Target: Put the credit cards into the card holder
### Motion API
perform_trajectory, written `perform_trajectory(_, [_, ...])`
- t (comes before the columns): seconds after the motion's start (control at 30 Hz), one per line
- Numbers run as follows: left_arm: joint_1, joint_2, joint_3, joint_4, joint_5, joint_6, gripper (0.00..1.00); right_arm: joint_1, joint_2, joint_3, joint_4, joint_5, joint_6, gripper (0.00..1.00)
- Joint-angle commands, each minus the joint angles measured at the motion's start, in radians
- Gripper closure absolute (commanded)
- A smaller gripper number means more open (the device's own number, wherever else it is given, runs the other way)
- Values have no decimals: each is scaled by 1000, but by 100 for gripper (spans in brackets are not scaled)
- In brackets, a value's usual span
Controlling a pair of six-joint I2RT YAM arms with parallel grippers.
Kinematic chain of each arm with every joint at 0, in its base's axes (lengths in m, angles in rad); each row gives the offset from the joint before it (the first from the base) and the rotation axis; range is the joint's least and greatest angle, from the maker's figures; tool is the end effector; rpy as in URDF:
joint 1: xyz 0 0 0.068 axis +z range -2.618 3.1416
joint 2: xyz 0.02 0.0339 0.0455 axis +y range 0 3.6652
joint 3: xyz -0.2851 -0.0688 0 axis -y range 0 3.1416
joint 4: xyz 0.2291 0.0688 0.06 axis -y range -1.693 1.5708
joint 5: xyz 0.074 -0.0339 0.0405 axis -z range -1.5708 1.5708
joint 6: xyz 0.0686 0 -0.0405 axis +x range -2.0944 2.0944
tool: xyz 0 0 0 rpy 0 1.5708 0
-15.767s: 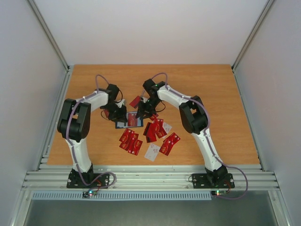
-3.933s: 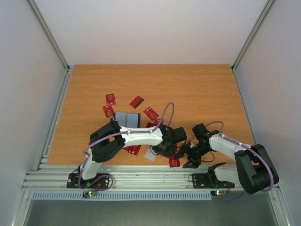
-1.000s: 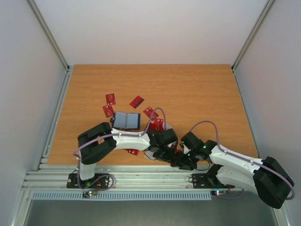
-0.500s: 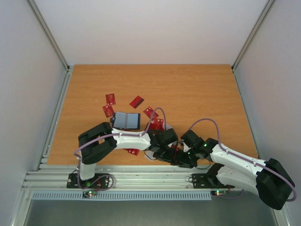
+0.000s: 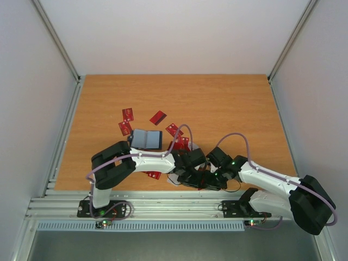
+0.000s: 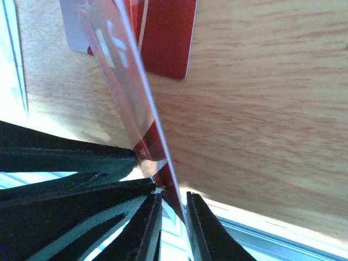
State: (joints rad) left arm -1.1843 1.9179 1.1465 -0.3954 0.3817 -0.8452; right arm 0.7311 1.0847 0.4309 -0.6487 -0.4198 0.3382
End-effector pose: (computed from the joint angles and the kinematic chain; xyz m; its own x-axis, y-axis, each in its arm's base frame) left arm 0.1185 -0.3590 0.1383 -0.9143 0.4049 -0.0046 0.3477 0.7793 -0.5214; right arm 0.0866 0.1152 0.1421 -0.9061 -0.4057 -0.1197 -0.4129 0.7868 0.4587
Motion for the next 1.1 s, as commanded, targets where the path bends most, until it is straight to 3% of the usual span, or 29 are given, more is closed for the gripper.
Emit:
perform_trajectory(0.0, [-22, 59, -10, 0, 18, 1, 81, -2, 24, 55, 118, 19, -31, 89])
perform_trajectory(0.17, [-20, 31, -12, -16, -5, 4, 81, -2, 31, 65, 106, 10, -42, 99])
perform_trajectory(0.5, [23, -165, 16, -215, -154, 64, 71, -3, -36, 144, -6, -16, -76, 99])
perform_trajectory(0.93, [175, -619, -13, -412, -364, 144, 17, -6, -63, 445, -158, -24, -127, 99])
perform_trajectory(1.07, [284, -722, -13, -465, -342, 231, 10, -12, -49, 541, -158, -41, -129, 99])
